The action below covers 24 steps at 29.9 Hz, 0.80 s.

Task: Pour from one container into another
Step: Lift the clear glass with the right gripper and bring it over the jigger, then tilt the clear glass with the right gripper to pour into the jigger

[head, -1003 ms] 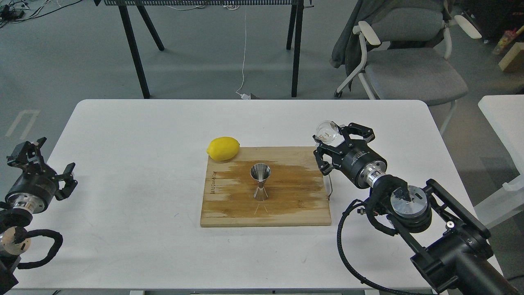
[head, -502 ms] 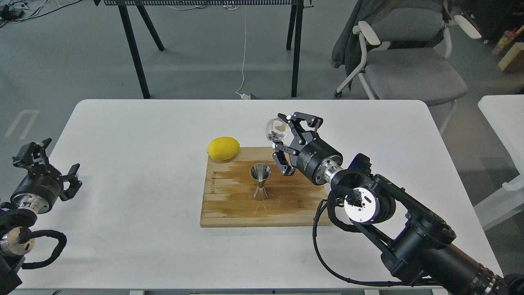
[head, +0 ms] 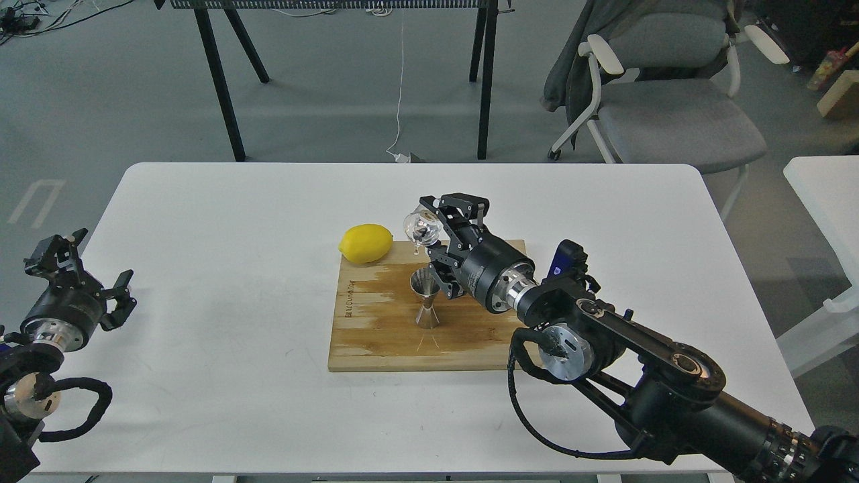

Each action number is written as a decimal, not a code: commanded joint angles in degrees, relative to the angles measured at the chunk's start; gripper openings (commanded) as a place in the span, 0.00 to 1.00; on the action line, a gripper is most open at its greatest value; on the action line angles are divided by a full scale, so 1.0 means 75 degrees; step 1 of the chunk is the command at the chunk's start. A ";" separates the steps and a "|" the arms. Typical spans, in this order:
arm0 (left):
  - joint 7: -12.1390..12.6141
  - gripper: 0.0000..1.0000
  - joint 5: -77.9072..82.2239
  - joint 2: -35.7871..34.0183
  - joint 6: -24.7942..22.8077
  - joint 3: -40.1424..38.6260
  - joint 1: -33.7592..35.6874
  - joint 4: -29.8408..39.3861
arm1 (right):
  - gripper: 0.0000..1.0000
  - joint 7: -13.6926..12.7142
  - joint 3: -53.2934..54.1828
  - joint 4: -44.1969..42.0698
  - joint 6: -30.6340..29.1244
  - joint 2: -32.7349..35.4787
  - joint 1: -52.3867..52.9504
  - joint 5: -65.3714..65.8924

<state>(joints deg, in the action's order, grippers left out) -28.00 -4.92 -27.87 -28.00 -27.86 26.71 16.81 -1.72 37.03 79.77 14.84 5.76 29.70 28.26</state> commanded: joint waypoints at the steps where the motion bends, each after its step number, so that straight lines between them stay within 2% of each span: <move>1: 0.0000 0.99 -0.0001 0.0001 0.0000 0.0000 0.0002 -0.0003 | 0.45 -0.0017 -0.0003 0.0028 -0.0010 0.0168 -0.0011 0.0006; 11: 0.0000 0.99 -0.0001 0.0083 0.0000 0.0011 0.0002 -0.0003 | 0.46 -0.0040 -0.0027 0.0275 -0.0069 0.0567 -0.0116 0.0006; 24: 0.0000 0.99 -0.0001 0.0107 0.0000 0.0023 0.0014 -0.0003 | 0.46 -0.0040 -0.0402 0.0251 -0.0081 0.0579 -0.0105 0.0275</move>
<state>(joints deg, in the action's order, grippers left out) -28.00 -4.92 -27.07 -28.00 -27.68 26.81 16.76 -2.06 34.23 81.69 14.22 10.19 28.92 30.20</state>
